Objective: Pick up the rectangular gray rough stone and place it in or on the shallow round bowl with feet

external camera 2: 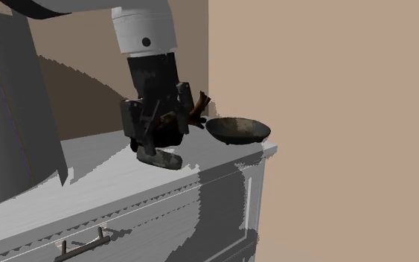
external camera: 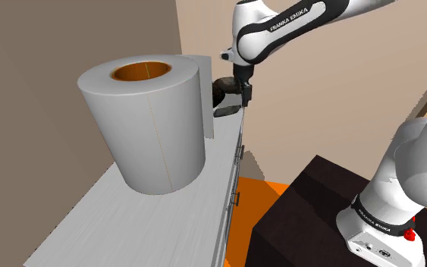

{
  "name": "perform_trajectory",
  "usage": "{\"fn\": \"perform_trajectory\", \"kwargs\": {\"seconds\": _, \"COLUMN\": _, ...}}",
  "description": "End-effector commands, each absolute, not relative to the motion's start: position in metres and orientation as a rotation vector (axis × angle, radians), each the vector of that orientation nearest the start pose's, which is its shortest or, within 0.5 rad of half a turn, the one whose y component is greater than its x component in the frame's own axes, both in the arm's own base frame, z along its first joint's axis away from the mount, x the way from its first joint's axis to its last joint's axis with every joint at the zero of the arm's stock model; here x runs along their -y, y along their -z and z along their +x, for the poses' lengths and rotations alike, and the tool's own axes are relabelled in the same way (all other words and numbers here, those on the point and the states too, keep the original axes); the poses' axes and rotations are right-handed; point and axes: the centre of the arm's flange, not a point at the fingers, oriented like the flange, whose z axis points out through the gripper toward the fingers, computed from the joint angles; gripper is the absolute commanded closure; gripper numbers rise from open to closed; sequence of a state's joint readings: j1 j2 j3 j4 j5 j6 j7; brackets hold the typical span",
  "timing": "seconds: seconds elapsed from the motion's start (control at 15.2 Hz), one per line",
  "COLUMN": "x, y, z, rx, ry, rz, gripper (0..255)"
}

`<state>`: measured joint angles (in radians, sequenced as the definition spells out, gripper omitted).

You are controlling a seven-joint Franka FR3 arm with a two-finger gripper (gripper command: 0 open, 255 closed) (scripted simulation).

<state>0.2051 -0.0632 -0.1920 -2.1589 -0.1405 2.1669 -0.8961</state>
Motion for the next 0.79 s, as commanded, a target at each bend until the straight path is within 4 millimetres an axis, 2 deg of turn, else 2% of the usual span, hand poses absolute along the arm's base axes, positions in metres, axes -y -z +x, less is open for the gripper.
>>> {"fn": "perform_trajectory", "kwargs": {"seconds": 0.0, "x": -0.011, "y": -0.422, "z": 0.549, "rx": 1.664, "ry": 0.055, "rz": -2.820, "gripper": 0}}
{"fn": "perform_trajectory", "kwargs": {"seconds": 0.2, "x": -0.027, "y": -0.410, "z": 0.573, "rx": 1.811, "ry": 0.086, "rz": -2.737, "gripper": 0}}
{"fn": "perform_trajectory", "kwargs": {"seconds": 0.73, "x": -0.024, "y": -0.370, "z": 0.578, "rx": 1.811, "ry": 0.086, "rz": -2.737, "gripper": 0}}
